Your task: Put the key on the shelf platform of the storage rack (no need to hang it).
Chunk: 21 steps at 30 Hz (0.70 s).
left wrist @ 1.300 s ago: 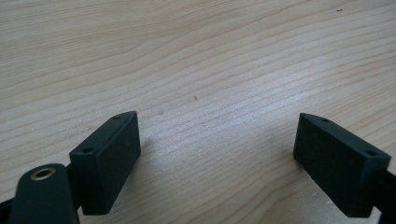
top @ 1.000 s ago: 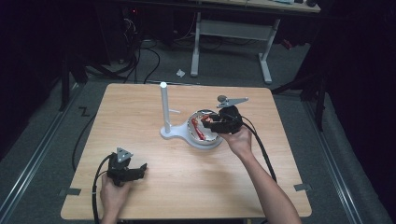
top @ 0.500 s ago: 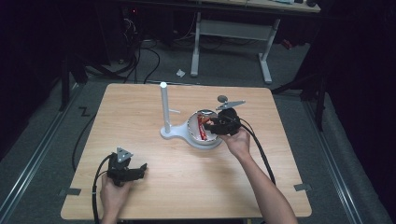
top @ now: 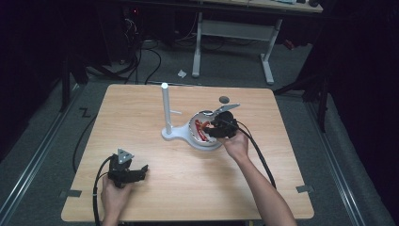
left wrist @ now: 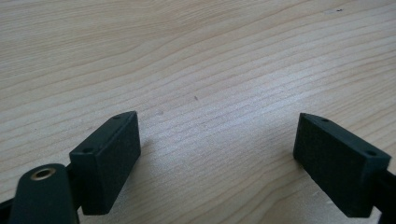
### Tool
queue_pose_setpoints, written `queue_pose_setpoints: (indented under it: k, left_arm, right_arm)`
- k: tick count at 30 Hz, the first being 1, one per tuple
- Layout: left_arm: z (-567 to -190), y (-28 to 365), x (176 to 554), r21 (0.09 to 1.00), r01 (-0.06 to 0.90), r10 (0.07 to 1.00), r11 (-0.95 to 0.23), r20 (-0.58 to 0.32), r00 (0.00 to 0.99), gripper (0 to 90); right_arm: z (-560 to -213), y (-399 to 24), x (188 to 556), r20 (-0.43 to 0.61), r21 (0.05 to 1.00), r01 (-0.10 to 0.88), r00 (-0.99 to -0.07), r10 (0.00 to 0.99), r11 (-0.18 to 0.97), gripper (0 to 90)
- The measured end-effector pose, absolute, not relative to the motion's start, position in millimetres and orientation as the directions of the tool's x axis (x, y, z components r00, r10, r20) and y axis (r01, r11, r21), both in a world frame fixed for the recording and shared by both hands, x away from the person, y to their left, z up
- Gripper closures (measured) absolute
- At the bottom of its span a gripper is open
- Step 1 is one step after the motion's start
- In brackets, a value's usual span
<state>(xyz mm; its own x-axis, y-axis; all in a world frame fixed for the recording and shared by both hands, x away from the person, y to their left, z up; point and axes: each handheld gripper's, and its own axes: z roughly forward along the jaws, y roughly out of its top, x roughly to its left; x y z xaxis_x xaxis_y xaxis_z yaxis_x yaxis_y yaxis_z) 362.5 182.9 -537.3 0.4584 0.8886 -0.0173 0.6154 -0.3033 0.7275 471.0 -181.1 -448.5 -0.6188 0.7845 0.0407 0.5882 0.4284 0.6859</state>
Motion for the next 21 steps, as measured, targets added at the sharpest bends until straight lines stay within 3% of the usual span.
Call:
queue_pose_setpoints:
  k: [21]
  left_arm:
    - [-537,183,362,0.728,0.616,0.889,-0.303,-0.018,0.458,15.3]
  right_arm:
    - [-438,-191,467,0.069,0.703,0.590,-0.613,0.787,0.398,50.3]
